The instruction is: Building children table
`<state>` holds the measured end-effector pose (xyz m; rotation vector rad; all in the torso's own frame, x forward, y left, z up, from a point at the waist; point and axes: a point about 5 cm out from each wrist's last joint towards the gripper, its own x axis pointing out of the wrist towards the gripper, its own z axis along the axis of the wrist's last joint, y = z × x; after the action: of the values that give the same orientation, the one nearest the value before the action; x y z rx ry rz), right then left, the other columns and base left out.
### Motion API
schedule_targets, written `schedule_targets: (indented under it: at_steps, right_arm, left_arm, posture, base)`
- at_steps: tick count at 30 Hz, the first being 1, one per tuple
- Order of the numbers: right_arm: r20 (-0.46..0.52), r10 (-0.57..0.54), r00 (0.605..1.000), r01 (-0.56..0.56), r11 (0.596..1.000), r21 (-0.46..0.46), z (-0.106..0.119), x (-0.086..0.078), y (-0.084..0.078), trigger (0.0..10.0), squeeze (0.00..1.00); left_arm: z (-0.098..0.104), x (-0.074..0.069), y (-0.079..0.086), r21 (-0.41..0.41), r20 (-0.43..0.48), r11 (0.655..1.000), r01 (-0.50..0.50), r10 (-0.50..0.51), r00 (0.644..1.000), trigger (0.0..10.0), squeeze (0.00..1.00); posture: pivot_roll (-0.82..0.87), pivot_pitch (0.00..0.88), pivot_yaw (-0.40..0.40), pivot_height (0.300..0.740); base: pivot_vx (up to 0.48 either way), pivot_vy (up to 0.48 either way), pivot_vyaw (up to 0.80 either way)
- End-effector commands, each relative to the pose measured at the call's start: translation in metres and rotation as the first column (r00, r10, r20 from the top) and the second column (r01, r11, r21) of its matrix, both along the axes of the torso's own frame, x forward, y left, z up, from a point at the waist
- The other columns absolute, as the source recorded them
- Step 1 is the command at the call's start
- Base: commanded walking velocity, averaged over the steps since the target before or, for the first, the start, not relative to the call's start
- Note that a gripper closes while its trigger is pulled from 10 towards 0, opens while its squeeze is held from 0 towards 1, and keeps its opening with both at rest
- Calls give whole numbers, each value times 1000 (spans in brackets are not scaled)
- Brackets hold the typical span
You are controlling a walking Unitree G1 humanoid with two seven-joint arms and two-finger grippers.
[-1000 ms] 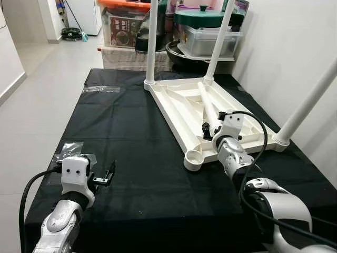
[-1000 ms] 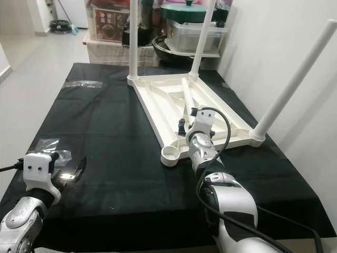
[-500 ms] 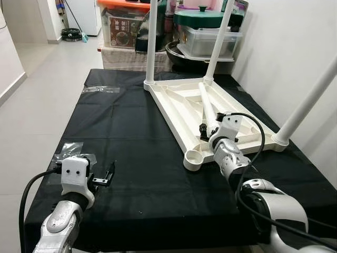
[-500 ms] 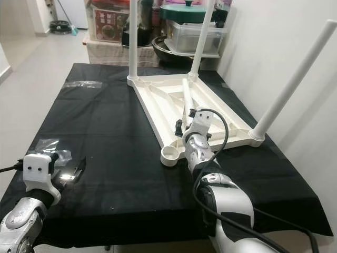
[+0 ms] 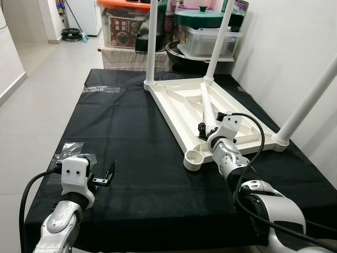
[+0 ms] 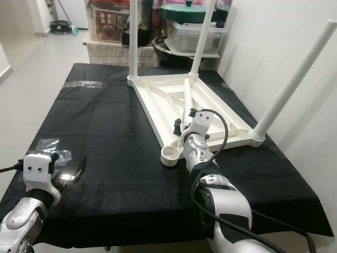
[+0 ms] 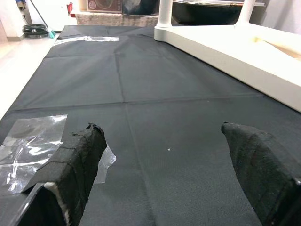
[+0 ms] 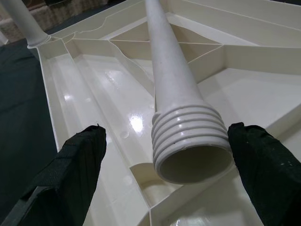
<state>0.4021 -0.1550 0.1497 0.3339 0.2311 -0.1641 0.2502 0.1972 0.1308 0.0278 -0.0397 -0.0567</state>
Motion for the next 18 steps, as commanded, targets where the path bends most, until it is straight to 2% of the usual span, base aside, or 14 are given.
schedule_targets:
  at_steps: [1, 18]
  right_arm:
    - [3, 1, 1000, -1, 1000, -3, 1, 0, 0, 10000, 0]
    - [-22, 21, 1000, -24, 989, -146, -3, -1, -4, 10000, 0]
  left_arm:
    - [-1, 0, -4, 6, 3, 1000, 12, -12, 1000, 10000, 0]
    - [0, 1, -4, 7, 7, 1000, 4, -4, 1000, 10000, 0]
  posture:
    - [83, 0, -135, 740]
    - [101, 0, -149, 740]
  base:
    - [0, 0, 0]
    - [0, 0, 0]
